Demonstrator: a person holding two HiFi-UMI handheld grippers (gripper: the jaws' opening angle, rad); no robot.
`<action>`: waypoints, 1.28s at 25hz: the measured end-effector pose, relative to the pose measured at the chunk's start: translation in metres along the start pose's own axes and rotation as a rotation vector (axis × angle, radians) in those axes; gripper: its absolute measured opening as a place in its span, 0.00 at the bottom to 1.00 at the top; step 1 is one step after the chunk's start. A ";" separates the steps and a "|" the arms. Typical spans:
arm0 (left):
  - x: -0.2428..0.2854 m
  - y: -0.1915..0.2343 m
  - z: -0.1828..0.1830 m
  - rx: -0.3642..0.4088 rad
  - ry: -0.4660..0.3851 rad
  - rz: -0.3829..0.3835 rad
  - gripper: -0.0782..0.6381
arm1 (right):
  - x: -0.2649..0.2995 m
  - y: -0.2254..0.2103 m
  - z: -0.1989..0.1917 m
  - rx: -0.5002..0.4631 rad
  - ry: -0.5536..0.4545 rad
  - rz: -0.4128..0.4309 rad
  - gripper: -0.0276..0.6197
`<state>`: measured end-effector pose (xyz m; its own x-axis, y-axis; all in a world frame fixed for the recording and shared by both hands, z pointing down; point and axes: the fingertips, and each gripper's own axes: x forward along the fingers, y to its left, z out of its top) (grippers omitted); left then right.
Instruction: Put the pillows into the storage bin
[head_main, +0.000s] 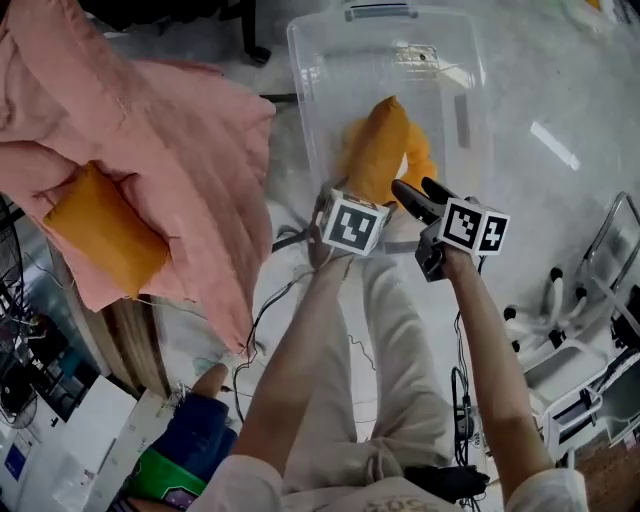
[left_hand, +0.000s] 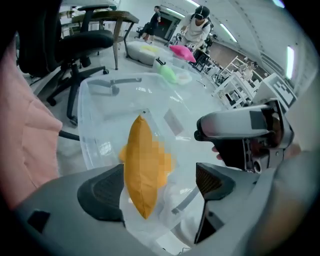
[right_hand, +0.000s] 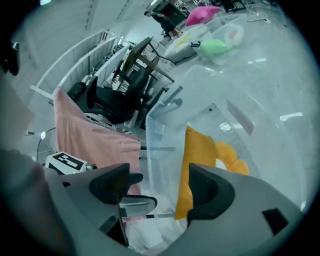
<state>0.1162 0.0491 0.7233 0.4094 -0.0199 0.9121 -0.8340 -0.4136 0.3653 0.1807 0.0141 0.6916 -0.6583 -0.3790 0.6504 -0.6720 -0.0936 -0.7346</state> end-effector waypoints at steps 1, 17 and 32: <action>-0.010 -0.001 0.004 0.000 -0.011 0.004 0.76 | -0.007 0.011 0.005 0.003 -0.021 0.016 0.63; -0.157 -0.061 0.042 0.125 -0.128 -0.050 0.76 | -0.115 0.168 0.037 0.002 -0.183 0.220 0.64; -0.317 -0.031 0.021 0.059 -0.354 0.014 0.76 | -0.137 0.342 -0.012 -0.186 -0.107 0.307 0.65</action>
<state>0.0202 0.0491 0.4185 0.5094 -0.3363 0.7921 -0.8219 -0.4628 0.3320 0.0375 0.0450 0.3536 -0.8061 -0.4585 0.3741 -0.5053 0.2044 -0.8384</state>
